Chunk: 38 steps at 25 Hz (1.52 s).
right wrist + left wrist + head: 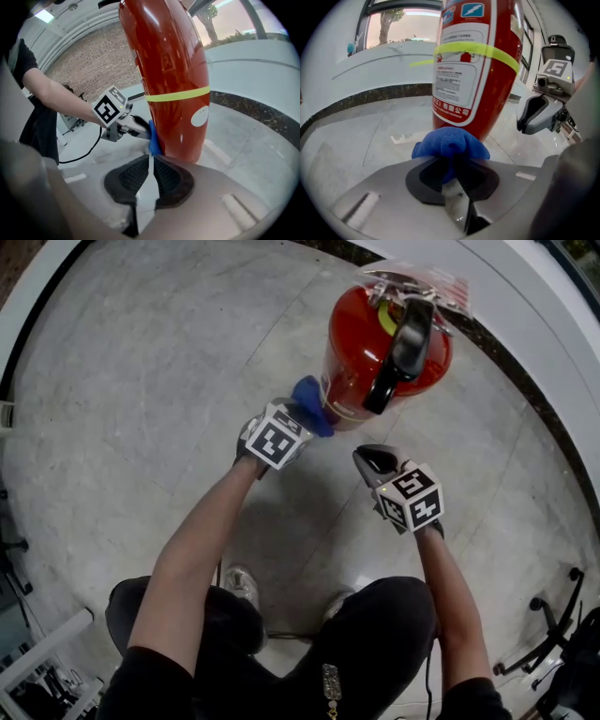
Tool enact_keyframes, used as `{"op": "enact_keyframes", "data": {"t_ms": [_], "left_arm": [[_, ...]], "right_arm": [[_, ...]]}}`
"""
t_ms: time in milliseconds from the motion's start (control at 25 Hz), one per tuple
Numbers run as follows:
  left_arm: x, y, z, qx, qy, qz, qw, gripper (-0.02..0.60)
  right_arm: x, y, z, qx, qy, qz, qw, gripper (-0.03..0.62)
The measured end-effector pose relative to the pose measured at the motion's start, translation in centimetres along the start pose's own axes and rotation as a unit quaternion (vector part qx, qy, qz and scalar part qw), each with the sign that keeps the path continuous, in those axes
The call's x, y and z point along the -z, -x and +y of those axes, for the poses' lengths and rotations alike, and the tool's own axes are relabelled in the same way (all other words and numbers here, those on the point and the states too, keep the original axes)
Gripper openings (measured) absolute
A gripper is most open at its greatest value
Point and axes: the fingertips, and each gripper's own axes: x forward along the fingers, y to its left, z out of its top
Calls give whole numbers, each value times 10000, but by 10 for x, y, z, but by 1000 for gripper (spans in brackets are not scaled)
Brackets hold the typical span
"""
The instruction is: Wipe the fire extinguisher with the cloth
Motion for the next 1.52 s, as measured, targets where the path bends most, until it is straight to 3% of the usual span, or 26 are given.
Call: {"op": "enact_keyframes", "data": {"t_ms": [80,200,280,480,520,560,680,800,960,1160,1520], "left_arm": [[8,0,-13,174,127,70,9997,55],[6,2,-37,511,129,128,9985,55],[4,3,-57,808,122,156,9965,57],[-14,-2,-93,1249,230,57,9919,45],[-16,-3,-97,1335,312,32,9906,47],[-18,-4,-101,1439,409,11,9888,63],[-22,-7,-115,1601,399,-33,9863,98],[-27,-9,-128,1602,314,-109,9865,160],[-35,-5,-125,1490,506,-227,9873,164],[-32,4,-111,1243,540,-238,9905,164],[-11,26,-76,791,706,-333,9938,164]], "right_arm": [[6,-9,-2,-11,1,72,10000,55],[13,-24,-8,14,107,178,9998,191],[15,-38,-10,45,346,270,9990,210],[20,-52,-13,130,849,311,9958,205],[22,-49,-18,214,817,271,9961,160],[25,-46,-24,306,700,221,9968,64],[31,-39,-50,500,38,-11,9987,32],[31,-32,-72,689,-216,-28,9974,32],[31,-28,-110,974,-356,195,9944,31],[13,-35,-154,1037,-463,334,9930,31],[-29,-62,-196,707,-517,174,9960,29]]}}
